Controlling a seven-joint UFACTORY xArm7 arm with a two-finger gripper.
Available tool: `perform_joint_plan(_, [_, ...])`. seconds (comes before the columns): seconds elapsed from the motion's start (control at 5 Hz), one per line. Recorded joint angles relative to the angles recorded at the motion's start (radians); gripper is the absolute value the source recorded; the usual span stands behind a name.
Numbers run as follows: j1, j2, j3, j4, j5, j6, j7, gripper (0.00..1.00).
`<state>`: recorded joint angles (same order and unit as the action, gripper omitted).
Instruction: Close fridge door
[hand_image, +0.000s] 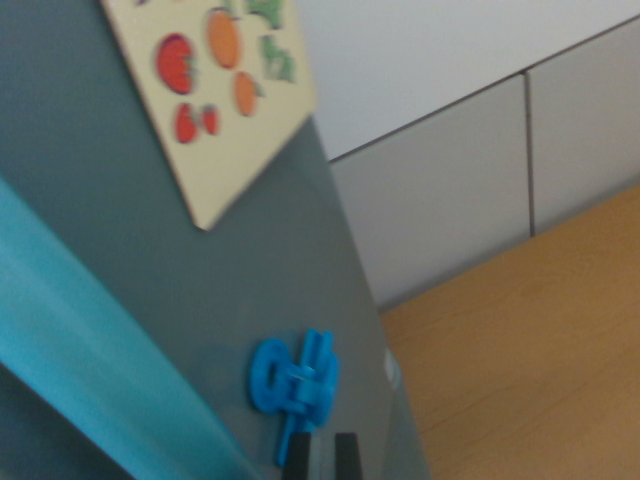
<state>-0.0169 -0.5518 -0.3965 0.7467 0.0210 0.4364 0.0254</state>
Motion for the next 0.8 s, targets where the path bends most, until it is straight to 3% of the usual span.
perform_joint_plan(0.2, [0.0,0.0,0.0,0.0,0.0,0.0,0.0,1.0])
perform_joint_plan(0.4, [0.0,0.036,0.024,0.03,0.0,0.0,0.0,1.0])
perform_joint_plan(0.6, [0.0,0.036,0.024,0.03,0.0,0.0,0.0,1.0])
perform_joint_plan(0.8, [0.0,0.062,0.062,0.059,0.0,0.0,0.0,1.0])
